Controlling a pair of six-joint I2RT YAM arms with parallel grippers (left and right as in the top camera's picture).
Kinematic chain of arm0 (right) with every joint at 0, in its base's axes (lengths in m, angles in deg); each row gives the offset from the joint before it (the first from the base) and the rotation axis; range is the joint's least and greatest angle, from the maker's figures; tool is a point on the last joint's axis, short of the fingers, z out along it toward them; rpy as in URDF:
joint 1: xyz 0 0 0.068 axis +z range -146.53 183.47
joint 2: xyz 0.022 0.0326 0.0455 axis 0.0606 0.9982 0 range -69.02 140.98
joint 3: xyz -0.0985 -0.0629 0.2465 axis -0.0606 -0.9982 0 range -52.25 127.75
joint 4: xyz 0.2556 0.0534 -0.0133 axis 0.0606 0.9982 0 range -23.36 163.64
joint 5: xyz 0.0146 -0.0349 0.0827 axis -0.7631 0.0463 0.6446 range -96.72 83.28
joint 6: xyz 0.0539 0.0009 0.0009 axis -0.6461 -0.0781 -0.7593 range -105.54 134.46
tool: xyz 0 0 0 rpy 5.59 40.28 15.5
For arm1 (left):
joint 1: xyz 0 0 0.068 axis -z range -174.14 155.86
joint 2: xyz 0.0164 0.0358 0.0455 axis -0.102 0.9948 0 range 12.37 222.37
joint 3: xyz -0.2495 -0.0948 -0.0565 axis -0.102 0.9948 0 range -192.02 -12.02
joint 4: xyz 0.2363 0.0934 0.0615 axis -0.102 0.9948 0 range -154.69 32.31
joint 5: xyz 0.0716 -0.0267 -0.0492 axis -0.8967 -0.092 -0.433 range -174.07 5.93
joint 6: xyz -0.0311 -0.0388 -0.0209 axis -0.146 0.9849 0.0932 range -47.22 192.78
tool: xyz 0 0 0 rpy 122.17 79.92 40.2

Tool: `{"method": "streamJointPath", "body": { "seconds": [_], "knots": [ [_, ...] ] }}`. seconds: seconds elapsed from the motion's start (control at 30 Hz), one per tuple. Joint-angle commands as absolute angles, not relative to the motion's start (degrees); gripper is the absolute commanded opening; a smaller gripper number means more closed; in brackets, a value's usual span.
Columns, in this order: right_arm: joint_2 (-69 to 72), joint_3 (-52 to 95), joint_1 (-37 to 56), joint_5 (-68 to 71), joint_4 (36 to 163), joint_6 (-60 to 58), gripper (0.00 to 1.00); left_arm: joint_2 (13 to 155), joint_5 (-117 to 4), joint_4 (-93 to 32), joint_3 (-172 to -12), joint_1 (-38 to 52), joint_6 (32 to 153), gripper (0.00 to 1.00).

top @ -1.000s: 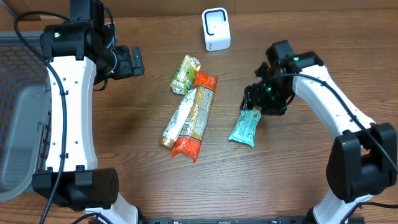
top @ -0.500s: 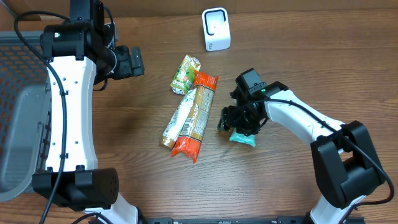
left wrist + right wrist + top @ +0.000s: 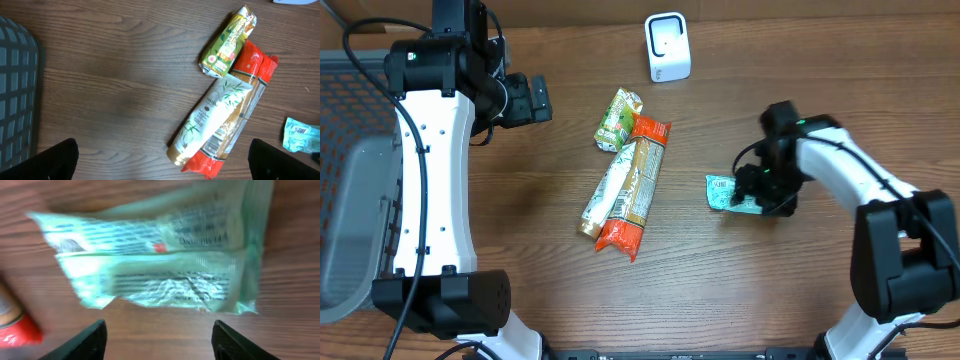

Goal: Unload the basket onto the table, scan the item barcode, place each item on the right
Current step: 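Lift the teal tissue pack with the right gripper and raise it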

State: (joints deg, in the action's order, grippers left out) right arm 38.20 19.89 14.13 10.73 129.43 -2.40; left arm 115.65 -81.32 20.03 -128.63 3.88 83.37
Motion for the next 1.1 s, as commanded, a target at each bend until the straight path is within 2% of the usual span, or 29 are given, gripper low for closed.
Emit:
{"method": "streamJointPath", "body": {
  "seconds": [0.0, 0.27, 0.67, 0.97, 1.07],
  "knots": [
    [35.84, 25.60, 10.83, 16.85, 130.61, 6.19, 0.69, 116.26, -81.32, 20.10, -128.66, 3.64, 83.94, 1.00],
    [35.57, 23.52, 1.69, 17.90, 129.30, 10.58, 0.83, 116.26, -81.32, 20.12, -128.66, 3.64, 83.94, 1.00],
    [37.02, 7.52, 0.10, 27.78, 112.42, 17.80, 0.83, 116.26, -81.32, 20.12, -128.63, 3.64, 83.94, 0.99],
    [41.93, -0.04, 2.91, 30.18, 99.53, 14.69, 0.70, 116.26, -81.35, 20.12, -128.63, 3.64, 83.94, 0.99],
    [44.62, -0.61, 3.79, 29.42, 96.84, 11.09, 0.59, 116.26, -81.32, 20.12, -128.66, 3.64, 83.94, 1.00]
  ]
}}
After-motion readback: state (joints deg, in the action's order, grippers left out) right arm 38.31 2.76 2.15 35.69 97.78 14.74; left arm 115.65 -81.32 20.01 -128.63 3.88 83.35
